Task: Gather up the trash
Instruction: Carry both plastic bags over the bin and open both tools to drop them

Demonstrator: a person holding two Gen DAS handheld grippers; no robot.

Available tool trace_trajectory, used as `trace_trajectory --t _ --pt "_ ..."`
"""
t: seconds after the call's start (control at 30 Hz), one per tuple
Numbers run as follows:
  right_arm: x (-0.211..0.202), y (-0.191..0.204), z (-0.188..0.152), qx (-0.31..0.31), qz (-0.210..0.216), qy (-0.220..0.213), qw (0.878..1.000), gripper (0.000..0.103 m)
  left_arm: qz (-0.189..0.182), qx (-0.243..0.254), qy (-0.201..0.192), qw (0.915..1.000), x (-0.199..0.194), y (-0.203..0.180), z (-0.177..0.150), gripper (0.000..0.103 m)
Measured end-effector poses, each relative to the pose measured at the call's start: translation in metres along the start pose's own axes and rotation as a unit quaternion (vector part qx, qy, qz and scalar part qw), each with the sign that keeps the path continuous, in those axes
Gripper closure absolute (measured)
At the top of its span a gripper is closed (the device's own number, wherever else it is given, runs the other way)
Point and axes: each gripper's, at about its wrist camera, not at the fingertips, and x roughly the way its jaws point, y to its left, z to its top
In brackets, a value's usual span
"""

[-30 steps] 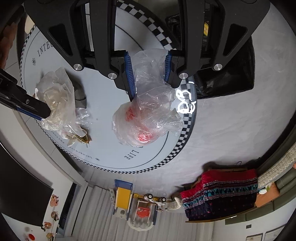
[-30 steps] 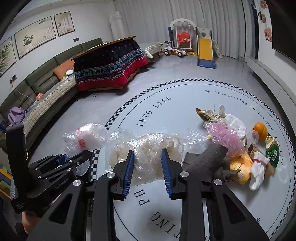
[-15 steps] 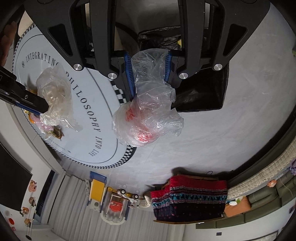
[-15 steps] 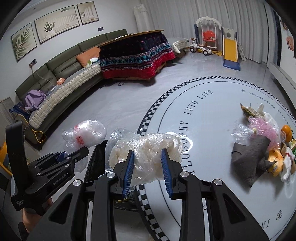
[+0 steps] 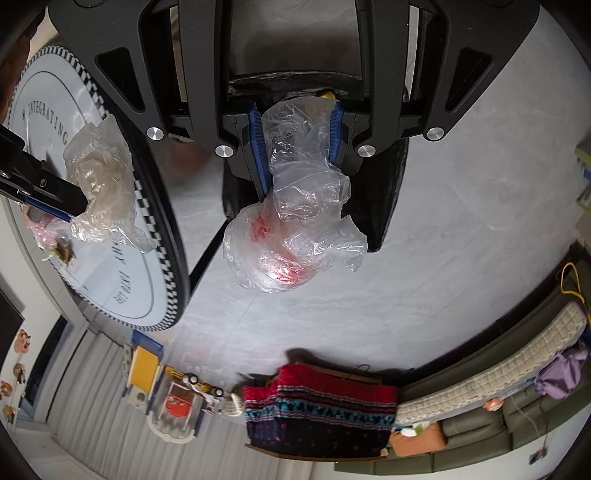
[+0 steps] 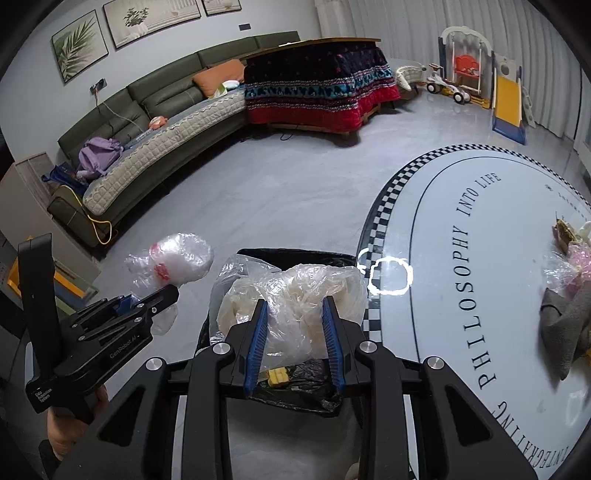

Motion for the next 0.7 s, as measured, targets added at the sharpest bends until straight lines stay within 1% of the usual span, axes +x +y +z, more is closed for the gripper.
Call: trace_trajectory --t 0.2,0.27,0.3,0.33,0.37,0.4,0.43,0.47,0.5,0.53,0.63,0.7 --pt "0.019 0.014 0.000 -0.007 0.011 0.018 1.000 0.072 0.011 -0.023 0.014 0.9996 0.010 0.026 -0.007 0.076" --pt "0.023 0.017 0.001 -0.008 0.014 0.021 1.000 0.072 0.013 -0.029 0.016 0.9994 0.011 0.031 -0.007 0.076" --pt "0.025 0.019 0.002 -0.009 0.015 0.023 1.000 0.072 0.015 -0.031 0.016 0.9993 0.011 0.034 -0.008 0.074" --pt "0.028 0.020 0.004 -0.009 0.013 0.026 1.000 0.070 0.013 -0.036 0.013 0.9992 0.011 0.036 -0.007 0.074" --pt "0.033 0.021 0.007 -0.009 0.008 0.032 0.999 0.059 0.014 -0.040 0.012 0.9990 0.011 0.038 -0.007 0.061" --pt "0.036 0.022 0.010 -0.002 0.003 0.029 1.000 0.052 0.024 -0.042 0.014 0.9987 0.012 0.040 -0.007 0.016" --pt "0.036 0.020 0.012 0.007 0.000 0.023 1.000 0.036 0.036 -0.043 0.006 0.9984 0.011 0.041 -0.007 0.006" --pt "0.035 0.018 0.014 0.019 0.001 0.013 1.000 0.032 0.048 -0.043 -0.004 0.9979 0.009 0.042 -0.009 0.006" --pt "0.034 0.018 0.014 0.025 0.006 0.011 1.000 0.031 0.048 -0.045 -0.007 0.9978 0.009 0.043 -0.010 0.006" --pt "0.033 0.017 0.015 0.029 0.010 0.011 0.999 0.031 0.044 -0.049 -0.007 0.9978 0.009 0.046 -0.010 0.006" --pt "0.031 0.016 0.014 0.035 0.016 0.009 0.999 0.026 0.042 -0.066 -0.005 0.9969 0.010 0.054 -0.009 0.006" --pt "0.030 0.014 0.013 0.039 0.019 0.008 0.999 0.025 0.036 -0.076 -0.003 0.9965 0.010 0.058 -0.010 0.006"
